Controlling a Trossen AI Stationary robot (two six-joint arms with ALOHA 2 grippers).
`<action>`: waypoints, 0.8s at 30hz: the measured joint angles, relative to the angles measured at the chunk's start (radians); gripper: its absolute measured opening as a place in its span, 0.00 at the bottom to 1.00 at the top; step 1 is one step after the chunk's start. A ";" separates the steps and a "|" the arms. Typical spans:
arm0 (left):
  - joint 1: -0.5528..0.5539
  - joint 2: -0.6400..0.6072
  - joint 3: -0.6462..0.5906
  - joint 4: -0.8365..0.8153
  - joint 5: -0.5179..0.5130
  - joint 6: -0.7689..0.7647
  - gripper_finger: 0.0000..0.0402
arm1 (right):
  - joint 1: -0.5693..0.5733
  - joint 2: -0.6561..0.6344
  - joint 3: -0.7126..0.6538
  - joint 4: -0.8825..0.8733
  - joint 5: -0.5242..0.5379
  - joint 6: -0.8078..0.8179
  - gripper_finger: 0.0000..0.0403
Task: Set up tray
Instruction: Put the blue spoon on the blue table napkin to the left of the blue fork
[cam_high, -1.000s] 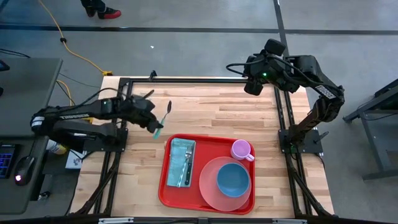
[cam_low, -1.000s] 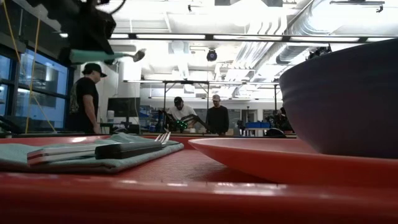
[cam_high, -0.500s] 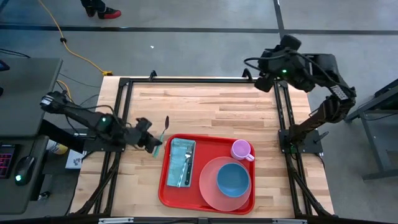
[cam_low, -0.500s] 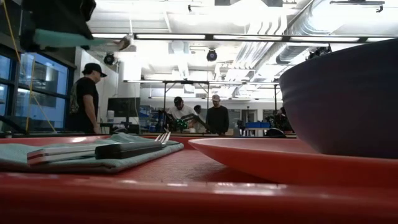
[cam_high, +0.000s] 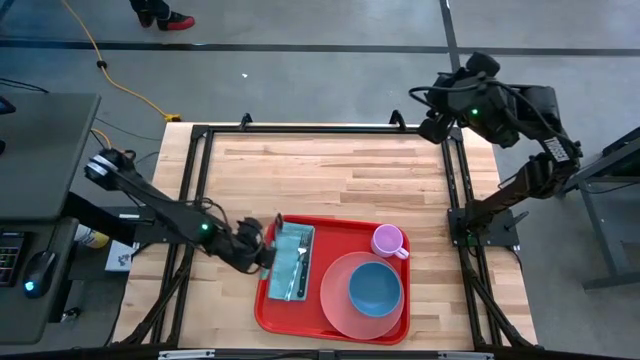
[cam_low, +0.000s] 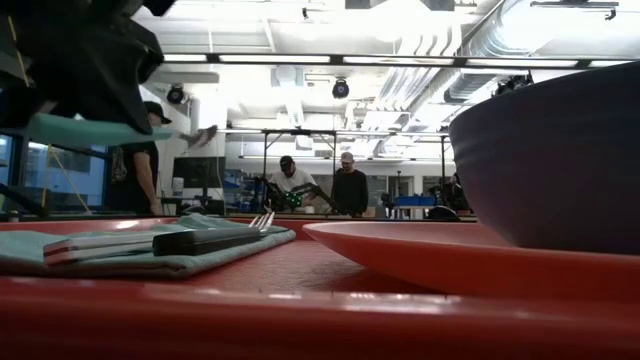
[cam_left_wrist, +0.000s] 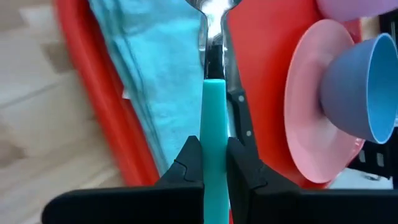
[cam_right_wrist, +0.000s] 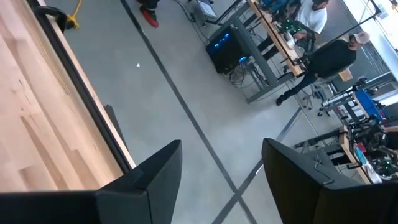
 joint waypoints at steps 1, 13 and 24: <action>0.000 0.024 0.009 0.009 0.002 -0.005 0.13 | 0.000 0.001 0.000 0.001 0.000 0.000 0.50; 0.030 0.247 0.229 -0.236 0.095 -0.037 0.13 | 0.000 0.001 0.000 0.009 -0.014 0.002 0.50; 0.067 0.327 0.326 -0.303 0.137 -0.024 0.13 | 0.000 0.000 0.000 0.013 -0.031 0.005 0.50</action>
